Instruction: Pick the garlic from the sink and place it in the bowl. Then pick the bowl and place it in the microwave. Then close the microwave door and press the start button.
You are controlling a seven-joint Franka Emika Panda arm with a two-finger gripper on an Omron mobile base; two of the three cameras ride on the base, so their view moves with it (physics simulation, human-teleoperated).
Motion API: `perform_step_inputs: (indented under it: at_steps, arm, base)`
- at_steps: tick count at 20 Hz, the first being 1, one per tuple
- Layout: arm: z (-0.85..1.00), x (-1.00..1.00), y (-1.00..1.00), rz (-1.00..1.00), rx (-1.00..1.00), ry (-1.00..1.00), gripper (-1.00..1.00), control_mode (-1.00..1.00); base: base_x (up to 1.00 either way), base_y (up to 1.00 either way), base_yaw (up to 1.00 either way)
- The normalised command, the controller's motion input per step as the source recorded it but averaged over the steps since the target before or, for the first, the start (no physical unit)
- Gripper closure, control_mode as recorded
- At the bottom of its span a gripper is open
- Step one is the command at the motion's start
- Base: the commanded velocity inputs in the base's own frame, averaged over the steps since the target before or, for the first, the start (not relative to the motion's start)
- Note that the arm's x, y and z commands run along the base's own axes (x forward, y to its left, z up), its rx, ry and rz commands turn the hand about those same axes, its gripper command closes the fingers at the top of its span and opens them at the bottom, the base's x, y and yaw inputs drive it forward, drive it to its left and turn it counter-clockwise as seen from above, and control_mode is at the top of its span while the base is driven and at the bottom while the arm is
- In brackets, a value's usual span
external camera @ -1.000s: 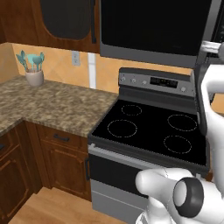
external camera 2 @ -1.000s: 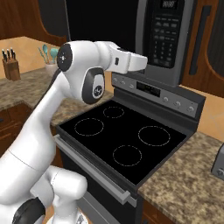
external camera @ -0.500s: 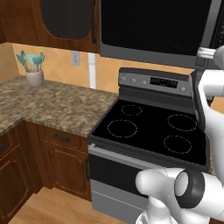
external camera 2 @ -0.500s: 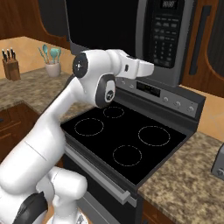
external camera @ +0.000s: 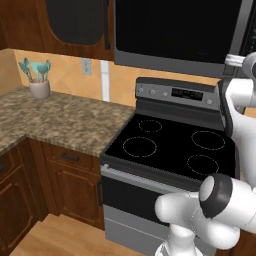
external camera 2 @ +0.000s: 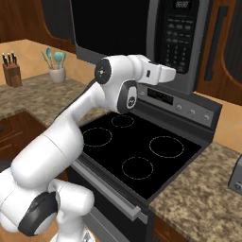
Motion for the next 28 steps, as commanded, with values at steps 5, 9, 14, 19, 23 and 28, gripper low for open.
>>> perform_step_inputs:
  at_steps: [5,9,14,19,23,28]
  arm:
    - [0.0,0.27,-0.19,0.0,0.0,0.0,1.0,-1.0]
    - [-0.05,0.19,-0.2,0.01,0.0,0.0,1.0,-1.0]
    - [-0.14,0.15,-0.07,0.02,0.0,0.0,1.0,-1.0]
    - [-0.12,0.49,-0.05,0.01,0.0,0.0,1.0,-1.0]
    - [0.0,0.83,-0.32,0.05,0.04,0.0,1.0,-1.0]
    - [-0.08,0.92,-0.48,0.17,0.06,0.0,1.0,-1.0]
  base:
    - [0.0,0.0,0.0]
    - [0.0,0.0,0.0]
    - [0.0,0.0,0.0]
    - [0.0,0.0,0.0]
    - [0.0,0.0,0.0]
    - [0.0,0.0,0.0]
